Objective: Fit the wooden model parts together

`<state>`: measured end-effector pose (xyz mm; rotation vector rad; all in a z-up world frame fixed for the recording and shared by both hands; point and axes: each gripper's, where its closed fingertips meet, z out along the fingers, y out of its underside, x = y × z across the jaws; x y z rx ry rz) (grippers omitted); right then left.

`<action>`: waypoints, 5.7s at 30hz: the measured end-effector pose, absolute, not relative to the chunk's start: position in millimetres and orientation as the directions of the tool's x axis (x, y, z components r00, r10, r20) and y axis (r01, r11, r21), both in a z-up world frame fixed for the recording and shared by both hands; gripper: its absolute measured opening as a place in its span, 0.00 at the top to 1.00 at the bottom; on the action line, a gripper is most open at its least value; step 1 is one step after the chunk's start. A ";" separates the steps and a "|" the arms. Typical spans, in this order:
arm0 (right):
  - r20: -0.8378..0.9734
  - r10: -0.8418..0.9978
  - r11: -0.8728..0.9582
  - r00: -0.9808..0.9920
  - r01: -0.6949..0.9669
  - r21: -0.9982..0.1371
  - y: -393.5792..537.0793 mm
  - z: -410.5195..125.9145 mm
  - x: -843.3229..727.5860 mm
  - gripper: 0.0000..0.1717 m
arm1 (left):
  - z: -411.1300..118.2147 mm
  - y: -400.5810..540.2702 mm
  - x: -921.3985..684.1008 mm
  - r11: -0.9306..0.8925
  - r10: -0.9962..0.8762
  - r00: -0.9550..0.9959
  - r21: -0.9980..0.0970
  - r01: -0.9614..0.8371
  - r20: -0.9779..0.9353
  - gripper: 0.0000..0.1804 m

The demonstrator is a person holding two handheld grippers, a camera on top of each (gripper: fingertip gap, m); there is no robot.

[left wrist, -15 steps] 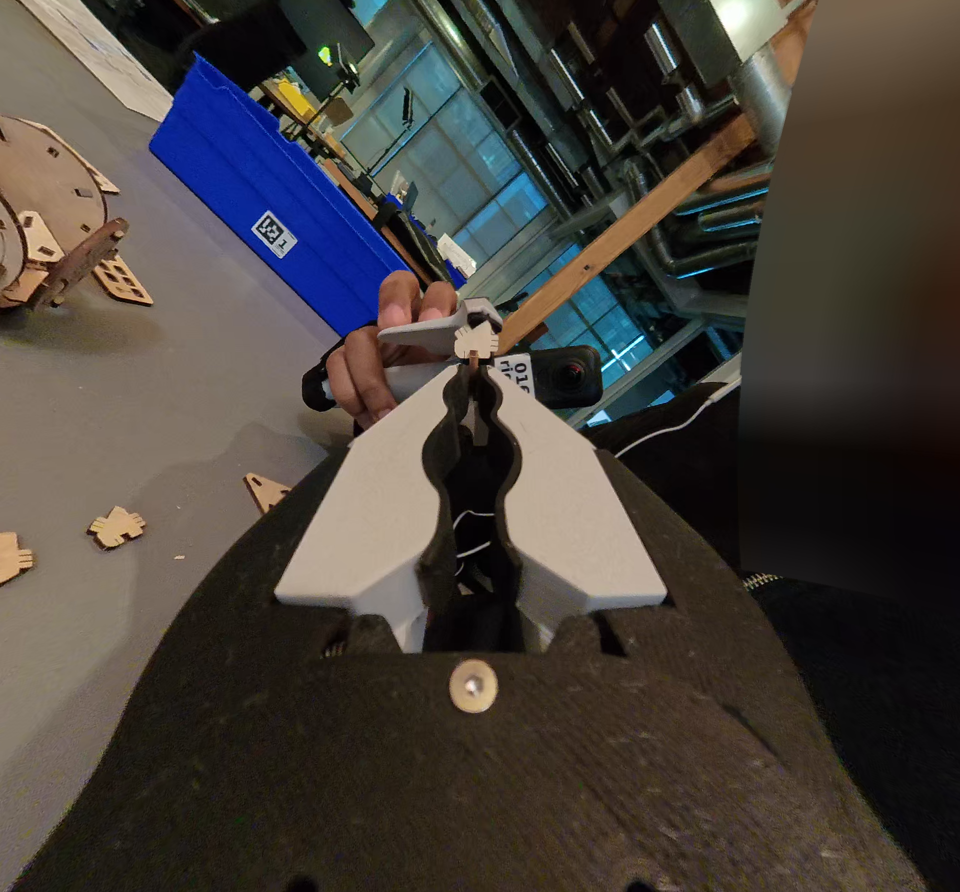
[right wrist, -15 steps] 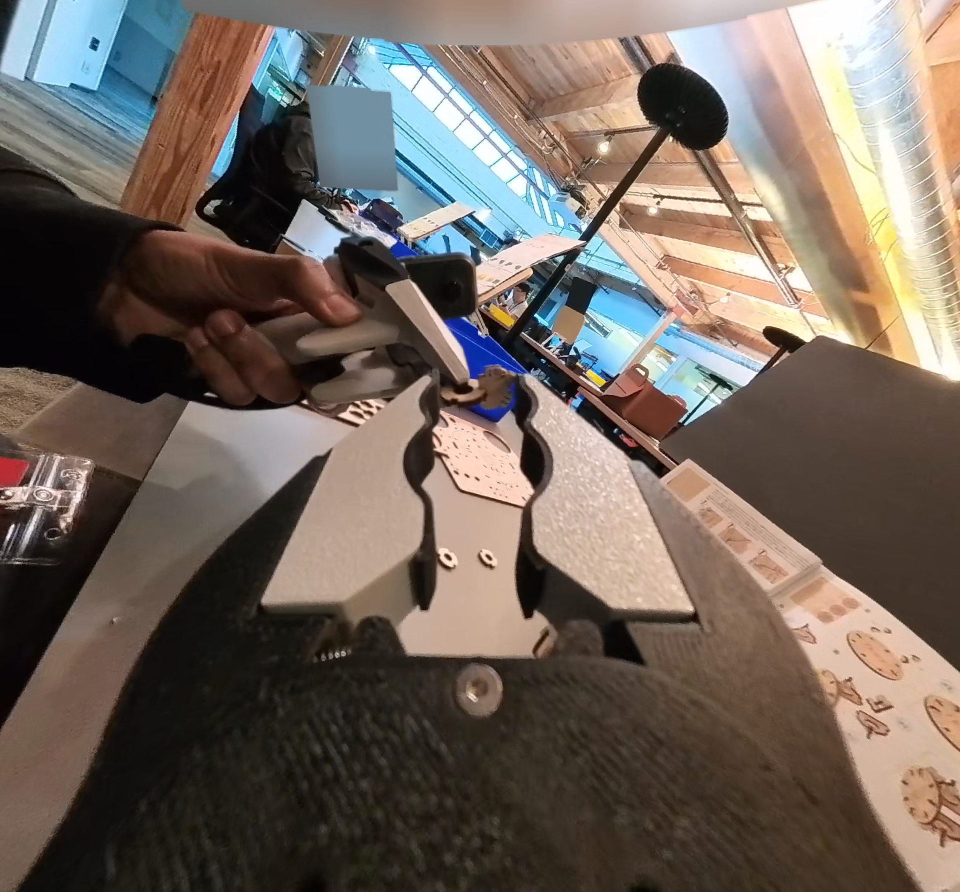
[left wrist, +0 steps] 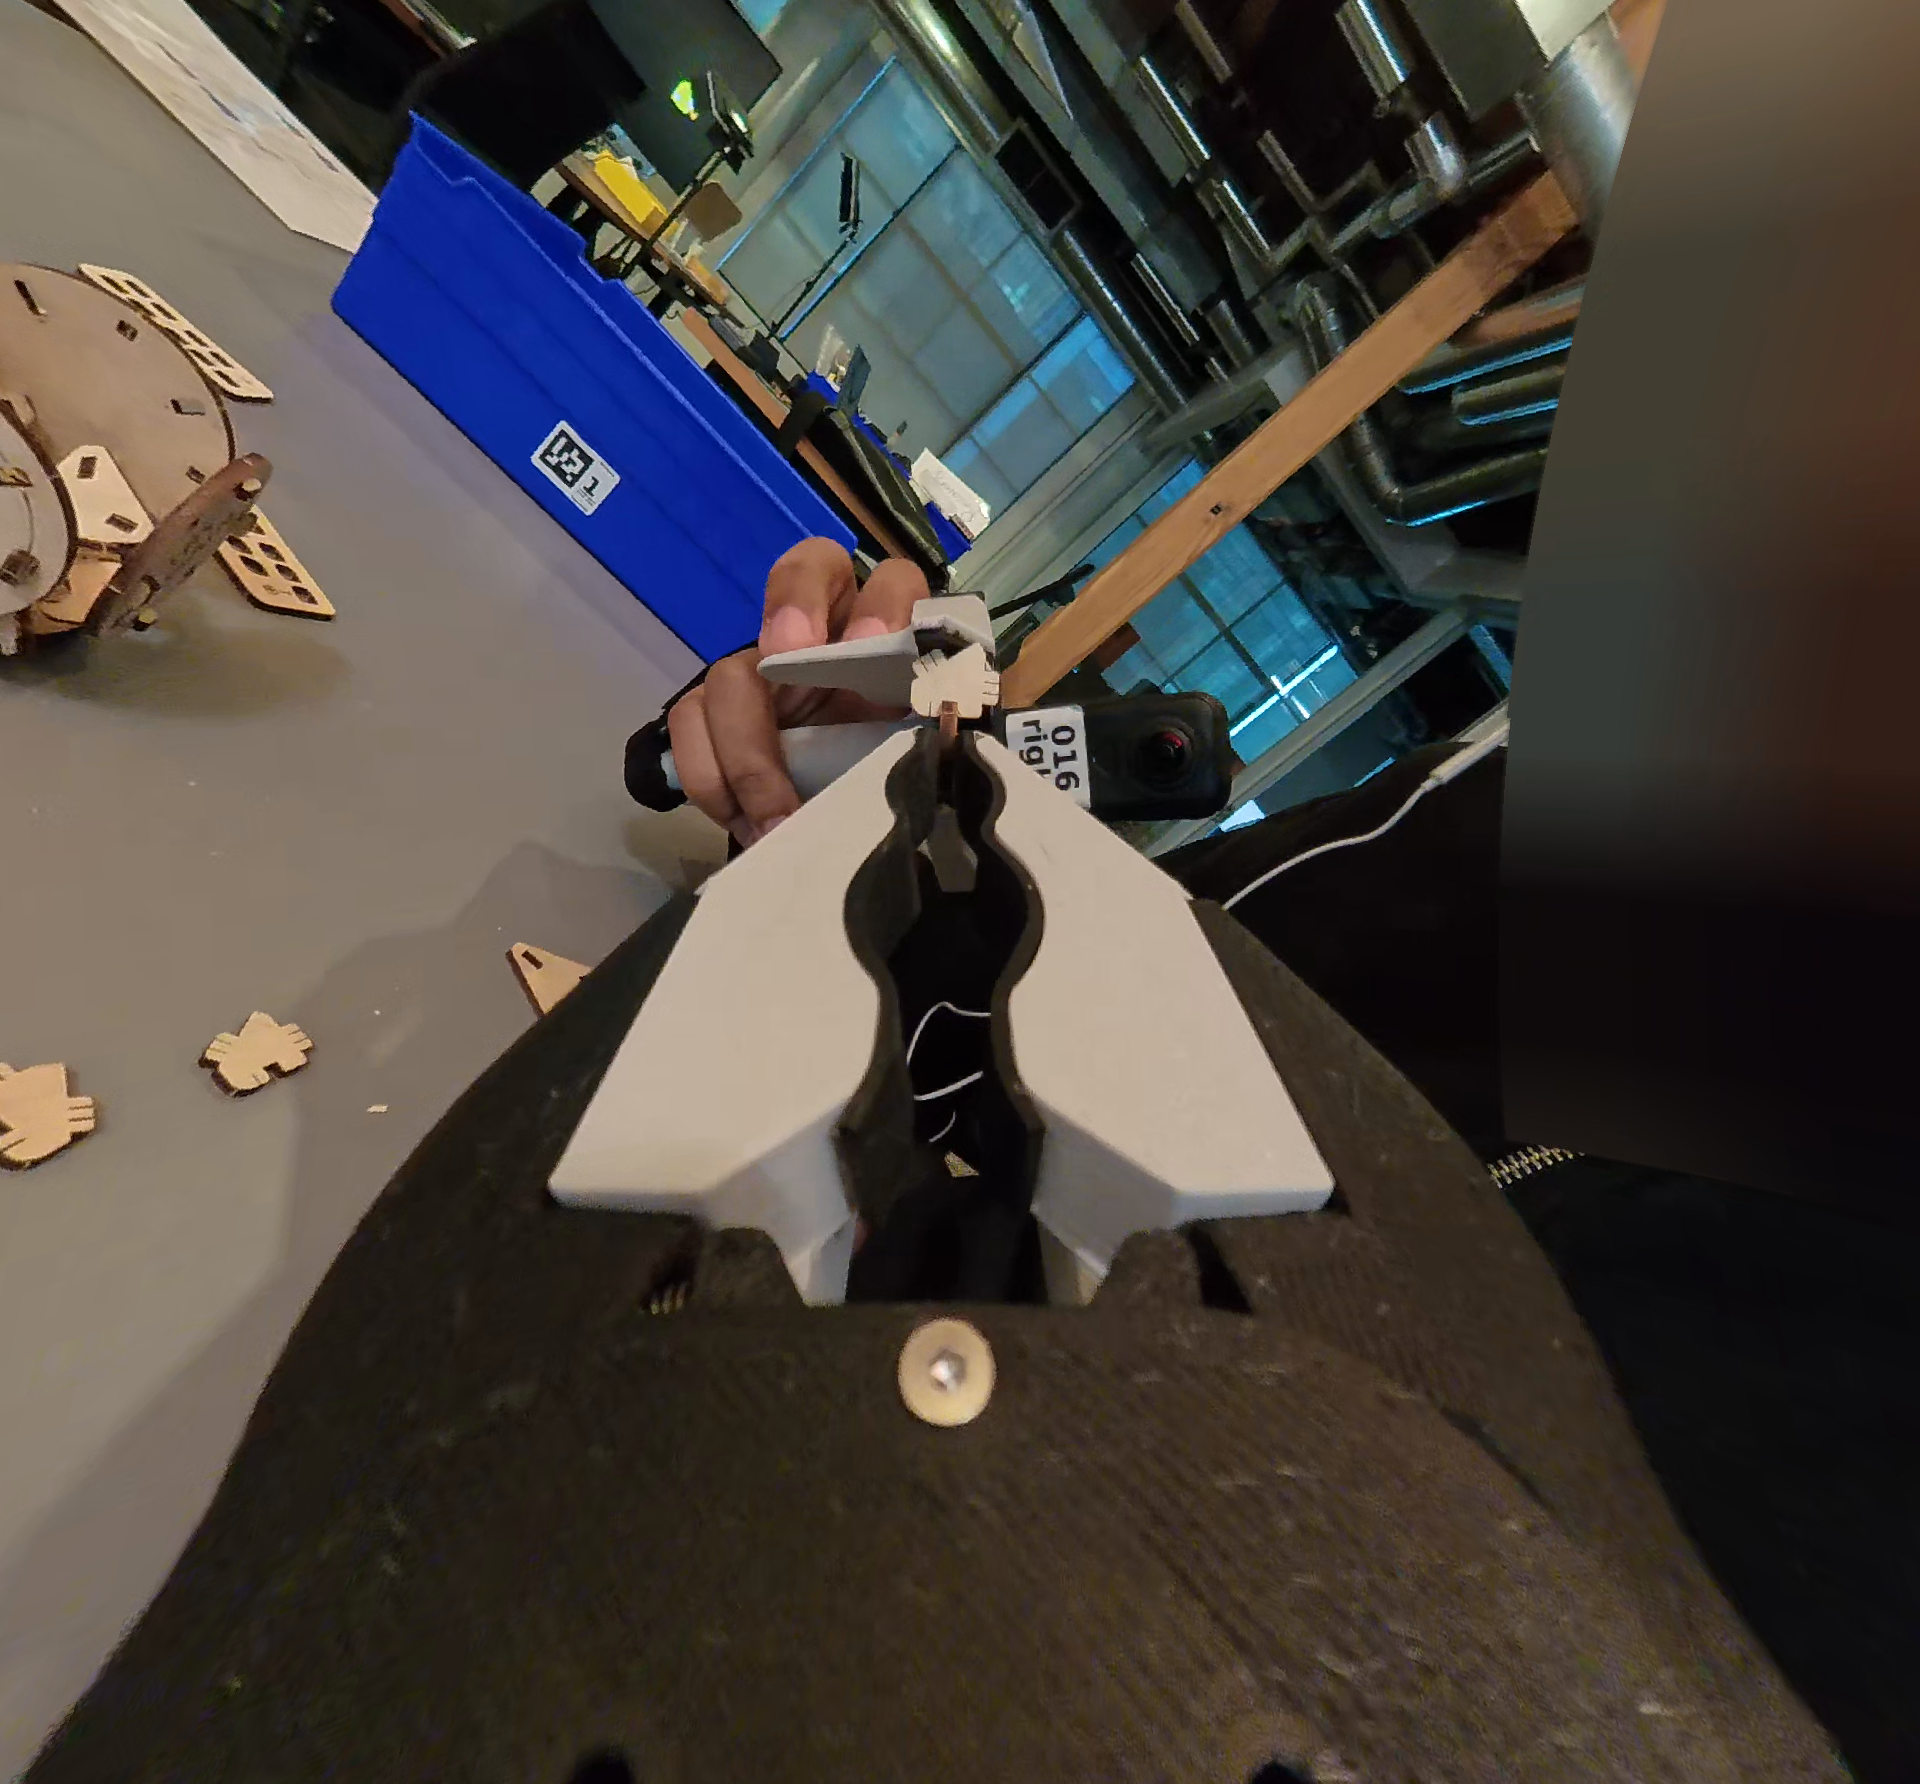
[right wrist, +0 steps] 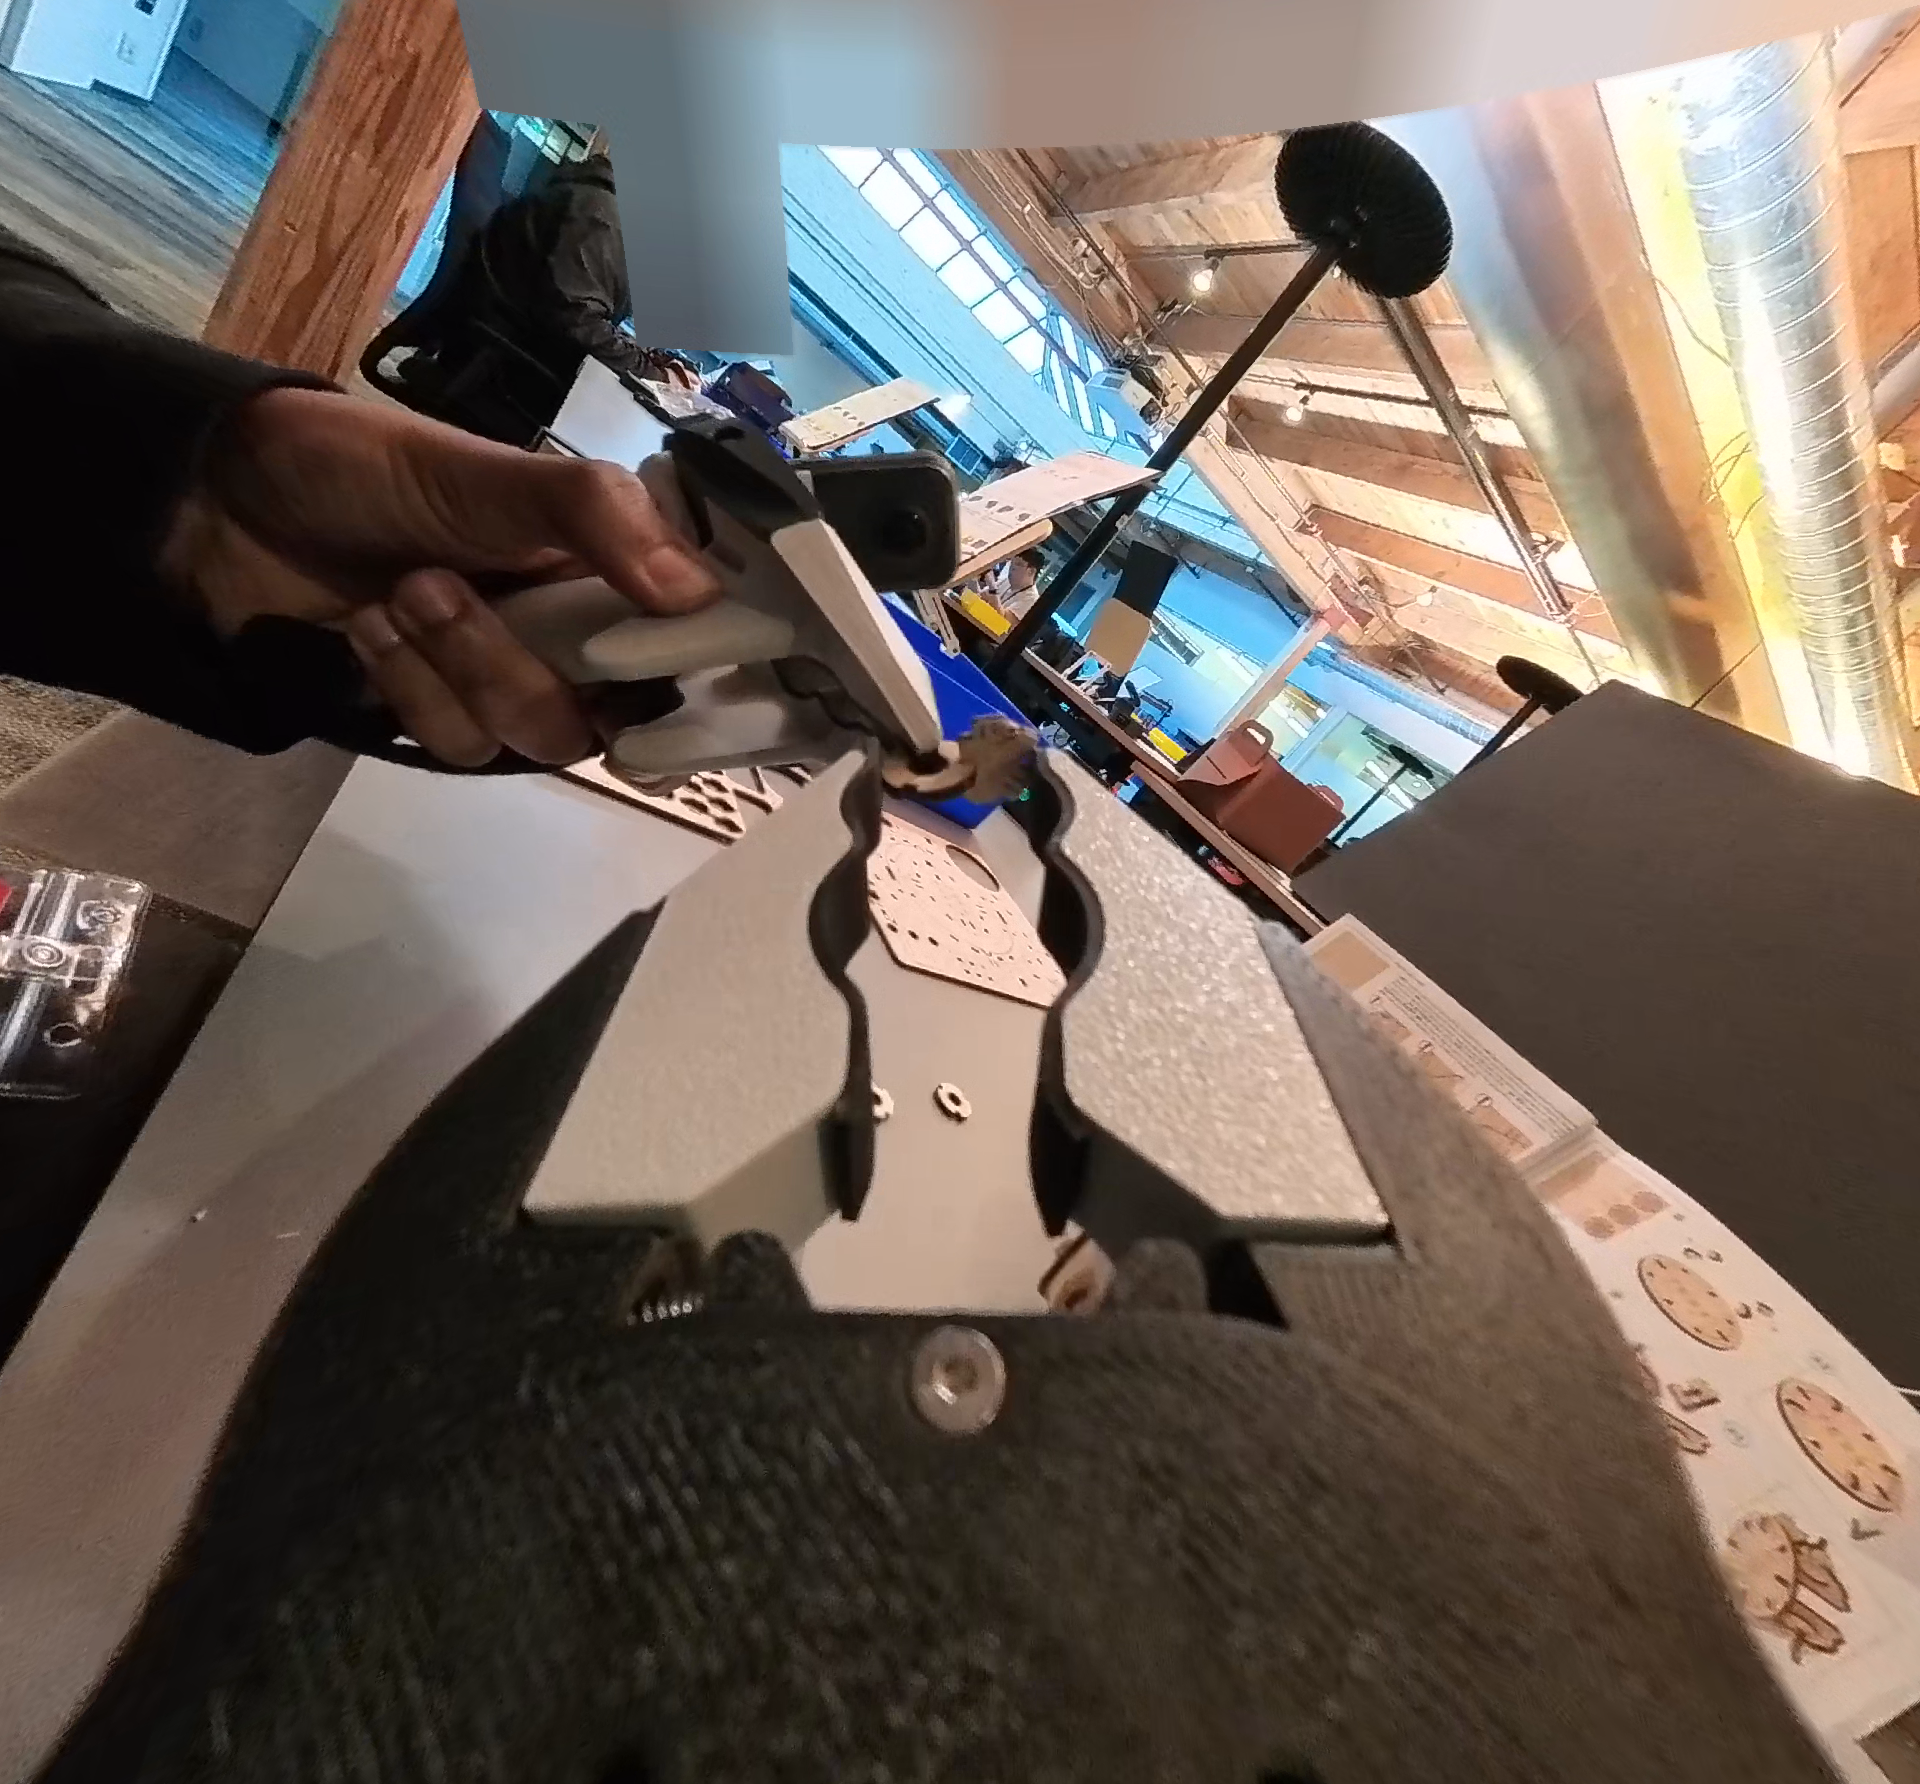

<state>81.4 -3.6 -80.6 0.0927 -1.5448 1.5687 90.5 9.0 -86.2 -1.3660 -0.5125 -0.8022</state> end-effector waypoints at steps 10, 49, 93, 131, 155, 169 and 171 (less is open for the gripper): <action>0.662 0.510 0.278 -0.550 -0.623 -0.731 -5.6 -86.9 77.3 0.85 | -91.3 8.7 86.6 0.000 -0.157 0.638 -0.646 0.763 0.753 0.99; 0.498 0.520 0.177 -0.694 -0.483 -0.858 -5.5 -95.3 68.1 0.73 | -103.1 4.3 70.7 0.056 -0.123 0.652 -0.651 0.757 0.748 0.99; 0.557 0.511 0.238 -0.655 -0.515 -0.824 -8.0 -102.2 67.4 0.79 | -111.2 6.7 67.7 0.092 -0.145 0.607 -0.601 0.794 0.781 0.99; 0.228 0.561 -0.009 -0.796 -0.282 -0.959 5.2 -91.4 53.8 0.82 | -116.6 -26.4 32.0 0.158 0.315 0.892 -0.945 0.287 0.324 0.99; -0.354 0.470 -0.176 -0.808 0.308 -0.935 19.9 -124.0 25.9 0.90 | -126.8 -24.0 29.1 -0.075 0.508 0.861 -0.997 0.002 -0.037 0.99; -0.150 0.554 0.425 -0.819 0.433 -0.795 0.6 -214.0 35.1 0.78 | -124.6 -57.3 -2.1 0.346 0.049 0.675 -0.646 0.680 0.736 0.99; -0.129 0.552 0.474 -0.823 0.438 -0.764 -1.0 -222.8 36.6 0.79 | -124.8 -56.5 -1.5 0.341 0.040 0.671 -0.642 0.687 0.740 0.99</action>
